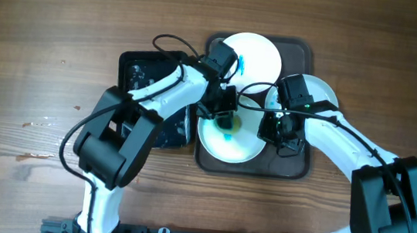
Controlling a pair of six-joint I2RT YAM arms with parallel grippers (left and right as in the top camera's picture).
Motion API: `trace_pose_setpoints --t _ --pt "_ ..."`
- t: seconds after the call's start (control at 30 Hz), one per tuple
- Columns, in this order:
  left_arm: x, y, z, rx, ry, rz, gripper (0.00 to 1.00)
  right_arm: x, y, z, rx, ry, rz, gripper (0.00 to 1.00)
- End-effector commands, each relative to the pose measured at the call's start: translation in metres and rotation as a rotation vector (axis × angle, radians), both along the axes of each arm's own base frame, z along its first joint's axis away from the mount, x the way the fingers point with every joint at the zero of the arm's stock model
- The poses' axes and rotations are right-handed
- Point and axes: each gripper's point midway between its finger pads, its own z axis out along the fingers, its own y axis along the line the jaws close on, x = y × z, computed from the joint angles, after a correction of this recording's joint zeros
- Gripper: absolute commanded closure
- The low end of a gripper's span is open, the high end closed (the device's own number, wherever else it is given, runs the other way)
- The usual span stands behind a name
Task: Clean dirty plates on tray and stack at the side
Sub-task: 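Scrub the tilted plate with the sponge held in the left gripper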
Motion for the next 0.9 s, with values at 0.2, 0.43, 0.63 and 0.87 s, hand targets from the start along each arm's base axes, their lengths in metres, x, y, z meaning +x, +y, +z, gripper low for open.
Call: trace_pose_setpoints --t 0.2,0.43,0.63,0.87 --pt "-0.047 -0.048 -0.017 -0.047 0.065 -0.170 0.96 -0.005 -0.019 -0.017 -0.096 0.033 -0.032 0.96" --pt "-0.046 0.052 -0.037 0.401 0.095 -0.061 0.96 -0.007 -0.017 -0.017 -0.085 0.045 -0.030 0.96" --pt "-0.022 0.101 -0.017 0.480 0.069 0.016 0.96 -0.007 -0.017 -0.017 -0.084 0.044 -0.030 0.96" --pt "-0.033 -0.018 -0.014 0.025 0.051 -0.134 0.96 -0.007 -0.017 -0.017 -0.085 0.045 -0.030 0.96"
